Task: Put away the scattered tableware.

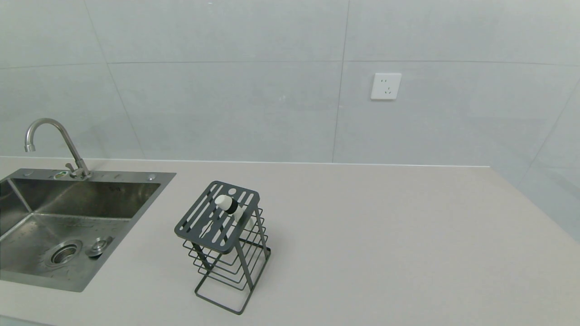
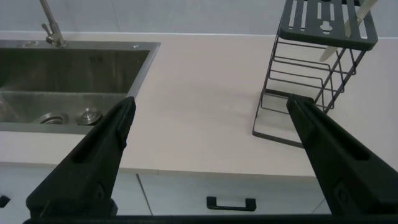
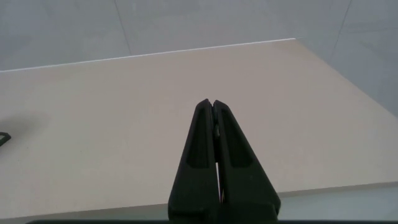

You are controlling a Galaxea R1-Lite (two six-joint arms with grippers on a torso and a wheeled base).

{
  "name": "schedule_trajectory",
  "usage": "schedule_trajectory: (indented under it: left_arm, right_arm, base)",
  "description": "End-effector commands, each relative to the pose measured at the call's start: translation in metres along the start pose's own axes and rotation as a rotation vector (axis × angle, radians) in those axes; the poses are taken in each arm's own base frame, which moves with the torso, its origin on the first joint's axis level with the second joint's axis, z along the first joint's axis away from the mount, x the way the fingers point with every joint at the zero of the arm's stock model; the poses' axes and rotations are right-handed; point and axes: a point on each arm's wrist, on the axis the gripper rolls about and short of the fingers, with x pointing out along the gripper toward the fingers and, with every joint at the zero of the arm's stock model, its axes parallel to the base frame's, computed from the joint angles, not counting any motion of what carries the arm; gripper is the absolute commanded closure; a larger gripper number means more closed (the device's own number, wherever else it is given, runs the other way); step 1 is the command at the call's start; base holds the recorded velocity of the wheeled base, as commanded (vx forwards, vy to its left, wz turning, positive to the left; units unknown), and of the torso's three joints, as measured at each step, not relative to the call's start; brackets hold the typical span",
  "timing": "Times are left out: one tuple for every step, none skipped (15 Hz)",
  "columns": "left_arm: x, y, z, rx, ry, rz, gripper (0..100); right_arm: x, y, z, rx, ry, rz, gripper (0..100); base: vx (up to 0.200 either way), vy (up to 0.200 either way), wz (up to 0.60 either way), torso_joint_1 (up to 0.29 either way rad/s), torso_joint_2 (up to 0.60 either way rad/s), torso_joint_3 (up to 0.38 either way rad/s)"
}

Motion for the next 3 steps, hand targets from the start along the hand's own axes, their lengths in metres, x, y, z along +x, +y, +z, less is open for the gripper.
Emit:
schedule_trajectory:
  left_arm:
    - [0.0,0.0,0.0,0.0,0.0,0.0,0]
    - [0.0,0.0,0.0,0.0,0.0,0.0,0]
    - [0.0,0.0,0.0,0.0,0.0,0.0,0]
  right_arm:
    - [0.0001,0.0001,-0.0003,-0.004,0.001,0.006,100]
    - [-0.0001,0.0002,-0.0003,-0.012,0.005,0.009,100]
    - [-0.0001,0.0002,-0.0003,-0.031,0.005,0.009,100]
  base:
    - [0.0,0.0,0.0,0.0,0.0,0.0]
    - [0.0,0.0,0.0,0.0,0.0,0.0]
    - [0.0,0.0,0.0,0.0,0.0,0.0]
